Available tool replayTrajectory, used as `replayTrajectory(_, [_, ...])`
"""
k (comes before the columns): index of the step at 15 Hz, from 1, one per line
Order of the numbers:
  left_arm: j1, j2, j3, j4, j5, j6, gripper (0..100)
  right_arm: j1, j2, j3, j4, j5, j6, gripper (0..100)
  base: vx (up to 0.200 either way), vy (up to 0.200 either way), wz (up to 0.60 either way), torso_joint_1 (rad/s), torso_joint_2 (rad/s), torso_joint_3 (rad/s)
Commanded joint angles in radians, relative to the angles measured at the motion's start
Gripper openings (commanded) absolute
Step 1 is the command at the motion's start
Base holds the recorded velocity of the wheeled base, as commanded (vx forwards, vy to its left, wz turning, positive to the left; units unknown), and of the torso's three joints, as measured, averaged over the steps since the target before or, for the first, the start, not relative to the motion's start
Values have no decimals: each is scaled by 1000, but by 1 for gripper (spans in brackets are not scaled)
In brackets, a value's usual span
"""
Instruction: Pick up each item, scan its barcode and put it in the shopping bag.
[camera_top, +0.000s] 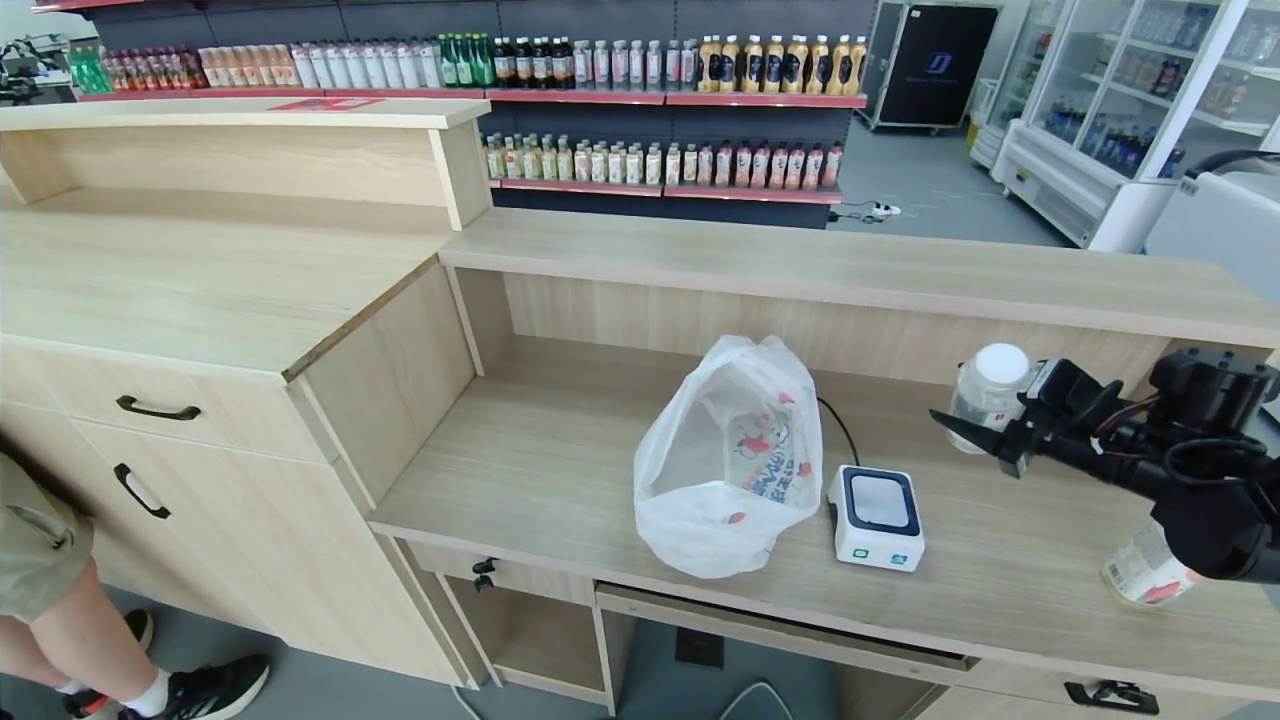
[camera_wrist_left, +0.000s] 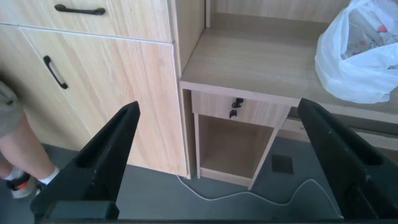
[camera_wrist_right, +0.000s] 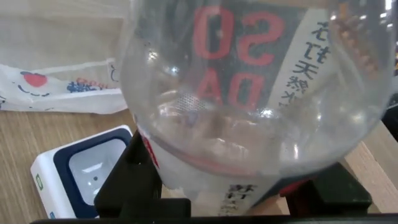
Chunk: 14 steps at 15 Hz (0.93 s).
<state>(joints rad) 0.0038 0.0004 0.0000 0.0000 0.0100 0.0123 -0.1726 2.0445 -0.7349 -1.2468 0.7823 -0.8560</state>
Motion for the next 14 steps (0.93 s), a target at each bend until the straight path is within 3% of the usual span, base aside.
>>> replayTrajectory(1, [1,0,0,0,1,0,100,-7,42,-4,-16,40,0,0,0,0,0,0,0,0])
replayTrajectory(14, [1,0,0,0,1,0,100,-33,180,-101,-39,187,-81,0,0,0,0,0,0,0])
